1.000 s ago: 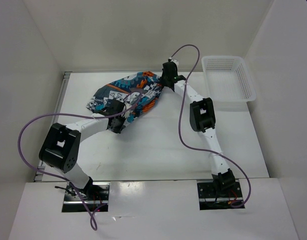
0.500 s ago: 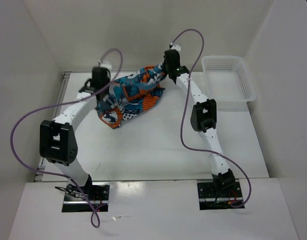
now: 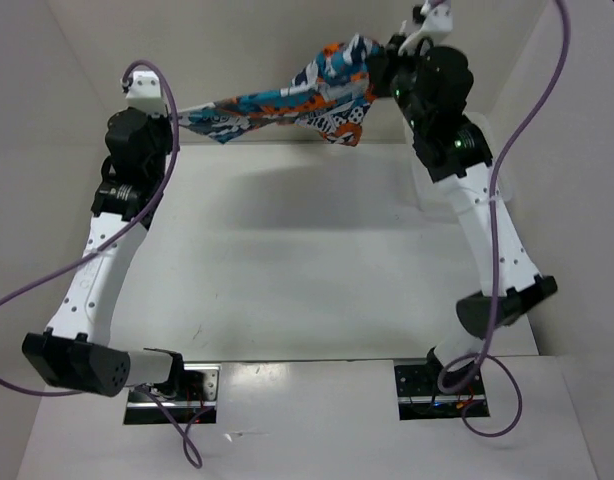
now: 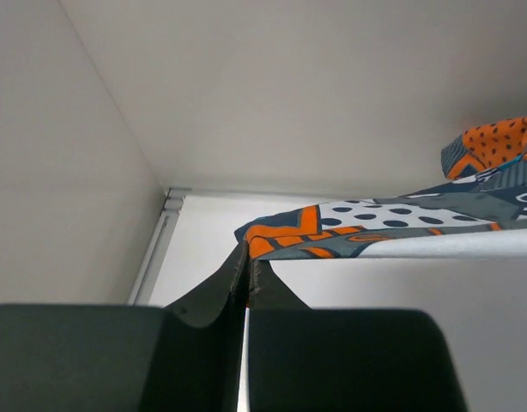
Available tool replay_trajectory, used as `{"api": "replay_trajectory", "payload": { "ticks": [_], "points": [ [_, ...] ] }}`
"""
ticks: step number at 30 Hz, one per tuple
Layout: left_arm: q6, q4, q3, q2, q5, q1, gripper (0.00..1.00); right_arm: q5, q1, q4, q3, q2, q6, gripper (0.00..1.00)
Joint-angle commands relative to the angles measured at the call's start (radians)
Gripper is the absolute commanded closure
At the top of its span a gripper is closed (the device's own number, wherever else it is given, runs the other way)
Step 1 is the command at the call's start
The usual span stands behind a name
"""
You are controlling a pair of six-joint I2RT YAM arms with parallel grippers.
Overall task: Fold and stack the shorts
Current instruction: Flatten the shorts out
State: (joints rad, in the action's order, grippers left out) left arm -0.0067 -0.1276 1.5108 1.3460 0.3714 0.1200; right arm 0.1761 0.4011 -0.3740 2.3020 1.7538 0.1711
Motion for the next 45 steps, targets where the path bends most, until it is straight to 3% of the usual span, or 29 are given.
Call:
{"api": "replay_trajectory", "payload": {
  "ticks": [1, 5, 7, 10, 11, 14, 17, 21, 26, 34, 37, 38, 40, 41, 43, 45],
  "points": [
    [0.007, -0.122, -0.095, -0.094, 0.101, -0.043, 1.00, -0.067, -0.041, -0.040, -0.429, -0.129, -0.113, 1.00],
    [0.007, -0.184, -0.262, -0.256, 0.051, -0.043, 1.00, -0.280, -0.041, -0.055, -0.822, -0.304, -0.192, 1.00],
    [0.007, -0.195, -0.331, -0.303, 0.032, -0.043, 1.00, -0.404, -0.041, -0.083, -0.919, -0.353, -0.237, 1.00],
    [0.007, -0.266, -0.319, -0.373, -0.038, -0.043, 1.00, -0.550, -0.041, -0.186, -1.006, -0.378, -0.359, 1.00],
    [0.007, -0.303, -0.308, -0.410, -0.117, -0.043, 1.00, -0.637, -0.041, -0.221, -1.019, -0.393, -0.402, 1.00],
    [0.007, -0.484, -0.351, -0.542, -0.290, -0.043, 1.00, -0.667, -0.041, -0.325, -1.066, -0.418, -0.514, 1.00],
    [0.007, -0.497, -0.449, -0.665, -0.348, -0.043, 1.00, -0.667, -0.041, -0.442, -1.128, -0.441, -0.648, 1.00],
    [0.007, -0.679, -0.463, -0.639, -0.413, -0.043, 1.00, -0.614, -0.030, -0.568, -1.182, -0.461, -0.795, 1.00],
    [0.007, -0.705, -0.488, -0.585, -0.499, -0.043, 1.00, -0.573, -0.019, -0.594, -1.205, -0.450, -0.817, 1.00],
    [0.007, -0.591, -0.509, -0.453, -0.430, -0.043, 1.00, -0.508, -0.019, -0.455, -1.175, -0.430, -0.682, 1.00],
    [0.007, -0.418, -0.518, -0.362, -0.301, -0.043, 1.00, -0.436, -0.019, -0.300, -1.132, -0.380, -0.504, 1.00],
    [0.007, -0.374, -0.489, -0.253, -0.266, -0.043, 1.00, -0.414, -0.019, -0.205, -1.057, -0.355, -0.407, 1.00],
    [0.007, -0.310, -0.363, -0.120, -0.209, -0.043, 1.00, -0.313, -0.019, -0.123, -0.942, -0.248, -0.314, 1.00],
    [0.007, -0.297, -0.183, 0.000, -0.165, -0.043, 1.00, -0.275, -0.019, -0.067, -0.788, -0.205, -0.283, 1.00],
    [0.007, -0.246, -0.004, 0.079, -0.131, -0.043, 1.00, -0.131, -0.019, -0.026, -0.611, -0.079, -0.193, 1.00],
    [0.007, -0.183, 0.215, 0.142, -0.079, -0.043, 1.00, -0.046, -0.019, -0.017, -0.315, 0.002, -0.142, 1.00]
  ]
}}
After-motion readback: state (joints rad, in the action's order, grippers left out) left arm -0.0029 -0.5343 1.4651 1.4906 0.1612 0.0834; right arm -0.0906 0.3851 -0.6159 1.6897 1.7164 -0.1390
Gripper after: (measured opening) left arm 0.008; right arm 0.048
